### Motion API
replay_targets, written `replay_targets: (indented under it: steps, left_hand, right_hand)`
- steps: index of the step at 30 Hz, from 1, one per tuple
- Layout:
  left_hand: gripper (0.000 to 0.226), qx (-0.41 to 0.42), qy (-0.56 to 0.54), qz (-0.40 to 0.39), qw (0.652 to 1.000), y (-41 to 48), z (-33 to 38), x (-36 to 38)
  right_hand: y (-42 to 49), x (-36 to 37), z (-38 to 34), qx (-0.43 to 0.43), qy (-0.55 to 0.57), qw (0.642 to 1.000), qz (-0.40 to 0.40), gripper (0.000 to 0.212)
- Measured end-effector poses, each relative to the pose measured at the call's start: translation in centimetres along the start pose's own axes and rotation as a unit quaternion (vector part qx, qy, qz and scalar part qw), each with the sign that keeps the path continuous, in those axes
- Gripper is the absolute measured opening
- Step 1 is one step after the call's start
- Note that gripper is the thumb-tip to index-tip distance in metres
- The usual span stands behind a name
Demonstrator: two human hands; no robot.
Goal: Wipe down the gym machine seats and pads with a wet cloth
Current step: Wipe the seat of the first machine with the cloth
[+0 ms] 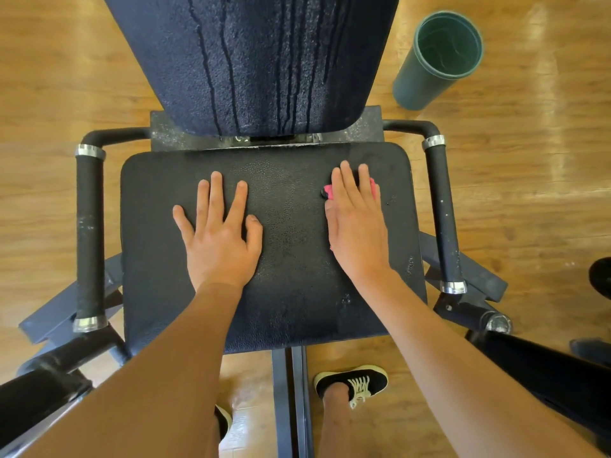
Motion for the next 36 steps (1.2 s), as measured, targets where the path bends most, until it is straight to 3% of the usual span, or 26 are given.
replay_targets:
  steps: [6, 14, 22, 32, 36]
  left_hand:
    - [0.058, -0.001, 0.005, 0.001, 1.0, 0.0, 0.0, 0.1]
    - [0.057, -0.005, 0.004, -0.002, 1.0, 0.0, 0.1, -0.1]
    - [0.058, -0.004, 0.003, -0.002, 1.0, 0.0, 0.1, -0.1]
    - [0.057, -0.002, -0.003, 0.0, 1.0, 0.0, 0.1, -0.1]
    - [0.057, 0.0, 0.001, -0.002, 1.0, 0.0, 0.0, -0.1]
  right_hand:
    - [2.8, -0.4, -0.1, 0.015, 0.015, 1.0, 0.009, 0.051]
    - [-3.1, 0.0, -0.3, -0.003, -0.003, 1.0, 0.0, 0.052]
    - [0.7, 0.2, -0.5, 0.017, 0.01, 1.0, 0.007, 0.052]
    - [-11.0, 1.0, -1.1, -0.018, 0.0, 0.999, -0.038, 0.05]
    - [-6.8, 0.7, -1.4, -0.003, 0.012, 1.0, -0.026, 0.05]
Point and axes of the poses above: each hand's wrist, its own y-axis towards the middle knuckle, its own x-axis out of the palm, z = x × y, the point moved 3 cm from there along y, towards the middle knuckle
